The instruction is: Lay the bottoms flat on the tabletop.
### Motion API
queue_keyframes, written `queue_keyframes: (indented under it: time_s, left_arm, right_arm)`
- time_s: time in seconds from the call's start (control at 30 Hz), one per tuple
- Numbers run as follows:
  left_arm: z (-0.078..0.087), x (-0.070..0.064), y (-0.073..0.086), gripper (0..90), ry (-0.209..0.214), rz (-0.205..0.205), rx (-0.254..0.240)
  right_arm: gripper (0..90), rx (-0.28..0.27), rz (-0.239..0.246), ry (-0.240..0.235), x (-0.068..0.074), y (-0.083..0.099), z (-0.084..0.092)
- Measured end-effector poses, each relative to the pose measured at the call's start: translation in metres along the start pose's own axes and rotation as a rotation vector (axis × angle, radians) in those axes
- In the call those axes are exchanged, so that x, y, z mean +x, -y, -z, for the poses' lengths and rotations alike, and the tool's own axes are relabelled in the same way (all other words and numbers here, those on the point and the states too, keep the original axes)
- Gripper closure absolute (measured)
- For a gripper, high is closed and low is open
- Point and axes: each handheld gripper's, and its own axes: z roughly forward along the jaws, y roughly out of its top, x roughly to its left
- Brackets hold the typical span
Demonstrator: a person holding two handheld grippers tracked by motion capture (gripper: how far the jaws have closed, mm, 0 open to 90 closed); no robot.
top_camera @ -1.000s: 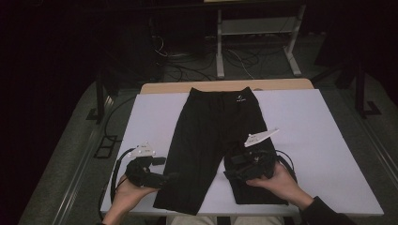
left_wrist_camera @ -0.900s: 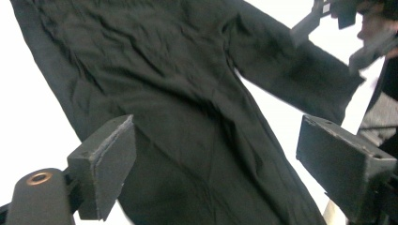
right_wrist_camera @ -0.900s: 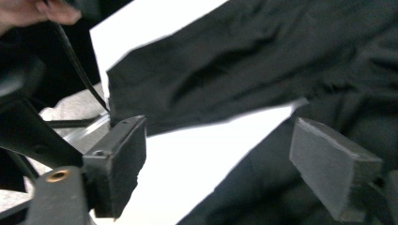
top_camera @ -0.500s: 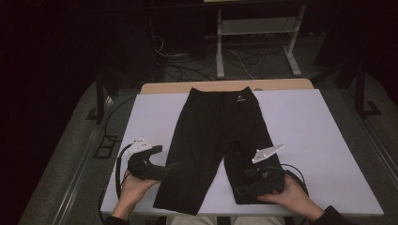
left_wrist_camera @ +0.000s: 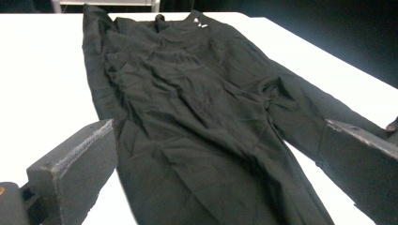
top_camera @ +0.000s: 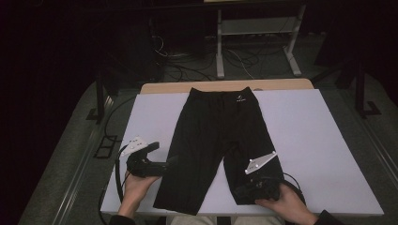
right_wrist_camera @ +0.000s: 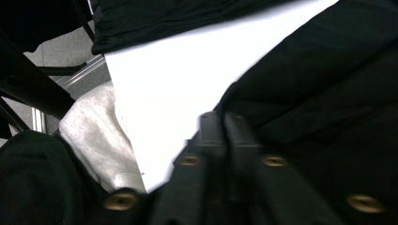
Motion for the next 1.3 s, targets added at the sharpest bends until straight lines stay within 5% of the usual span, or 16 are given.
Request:
queue_keyframes:
  time_s: [0.17,0.43,0.97,1.07,1.3]
  left_arm:
    - [-0.001,0.006,0.004,0.0,-0.019,0.014,0.007]
    - [-0.001,0.013,0.008,0.0,-0.047,0.016,0.018]
    - [-0.003,0.017,0.011,0.0,-0.051,0.012,0.028]
    - [-0.003,0.016,0.011,0.0,-0.046,0.009,0.025]
    - [-0.002,0.015,0.011,0.0,-0.033,0.007,0.016]
  right_arm:
    - [88.9,0.000,0.021,-0.052,0.004,-0.001,0.005]
    - [89.1,0.084,0.059,-0.139,0.014,0.000,-0.003]
    - [88.8,0.141,0.063,-0.202,0.020,0.003,-0.009]
    - [85.5,0.127,0.055,-0.205,0.018,0.003,-0.006]
    - [76.0,-0.033,0.017,-0.147,0.007,0.001,0.020]
